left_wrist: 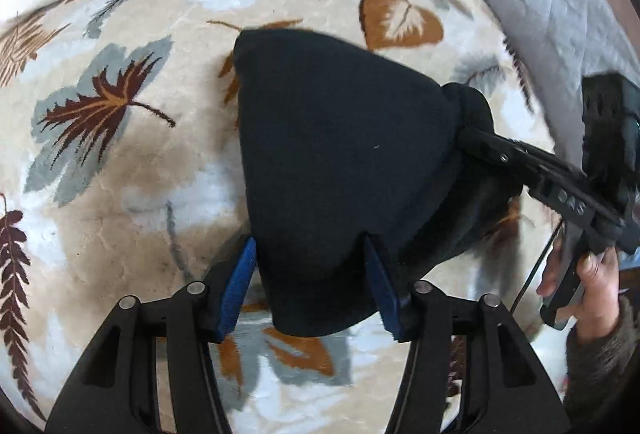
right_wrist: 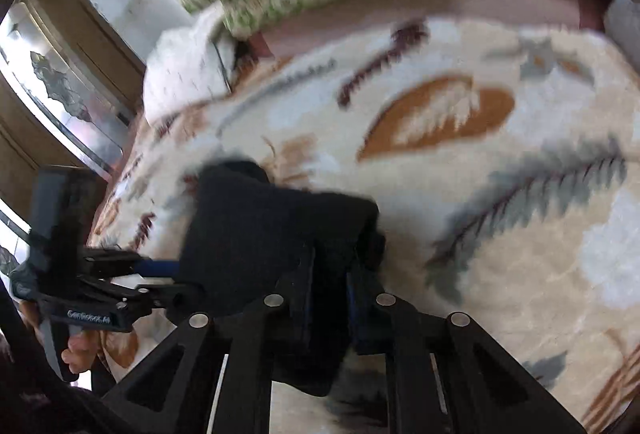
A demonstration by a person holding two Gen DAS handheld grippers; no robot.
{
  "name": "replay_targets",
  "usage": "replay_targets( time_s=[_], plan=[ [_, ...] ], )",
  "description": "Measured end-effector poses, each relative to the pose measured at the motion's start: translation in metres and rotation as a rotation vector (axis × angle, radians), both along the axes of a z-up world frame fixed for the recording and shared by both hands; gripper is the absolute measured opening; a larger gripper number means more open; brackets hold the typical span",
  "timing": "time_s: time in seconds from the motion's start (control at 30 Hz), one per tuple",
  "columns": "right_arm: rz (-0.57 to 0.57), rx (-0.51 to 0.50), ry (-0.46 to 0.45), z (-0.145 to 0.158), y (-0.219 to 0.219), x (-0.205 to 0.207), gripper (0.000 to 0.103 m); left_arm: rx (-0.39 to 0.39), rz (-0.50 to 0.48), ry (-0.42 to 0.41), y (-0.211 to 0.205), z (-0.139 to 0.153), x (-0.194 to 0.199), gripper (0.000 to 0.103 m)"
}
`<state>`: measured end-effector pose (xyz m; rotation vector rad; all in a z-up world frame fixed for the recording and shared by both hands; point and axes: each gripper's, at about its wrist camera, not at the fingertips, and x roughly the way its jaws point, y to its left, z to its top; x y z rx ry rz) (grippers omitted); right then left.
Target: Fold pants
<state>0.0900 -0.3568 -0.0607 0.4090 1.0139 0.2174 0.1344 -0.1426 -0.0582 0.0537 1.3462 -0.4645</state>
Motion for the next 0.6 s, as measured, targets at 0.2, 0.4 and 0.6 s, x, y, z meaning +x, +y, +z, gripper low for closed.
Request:
replay_targets(
  time_s=[0.2,0.4,0.6],
  plan=[
    [-0.126,0.177,-0.001,-0.001,-0.029,-0.017,0.035,-0.073,0.042,0.048,0.011,0.002,0.006,0.056],
    [-0.104,0.179,0.01,0.009,-0.01,-0.042,0.044,-0.093,0.064,0.053,0.016,0.006,0.001,0.056],
    [-0.121,0.003,0.022,-0.009,0.002,-0.054,0.064,-0.128,0.094,0.114,0.019,-0.003,0.006,0.056]
  ],
)
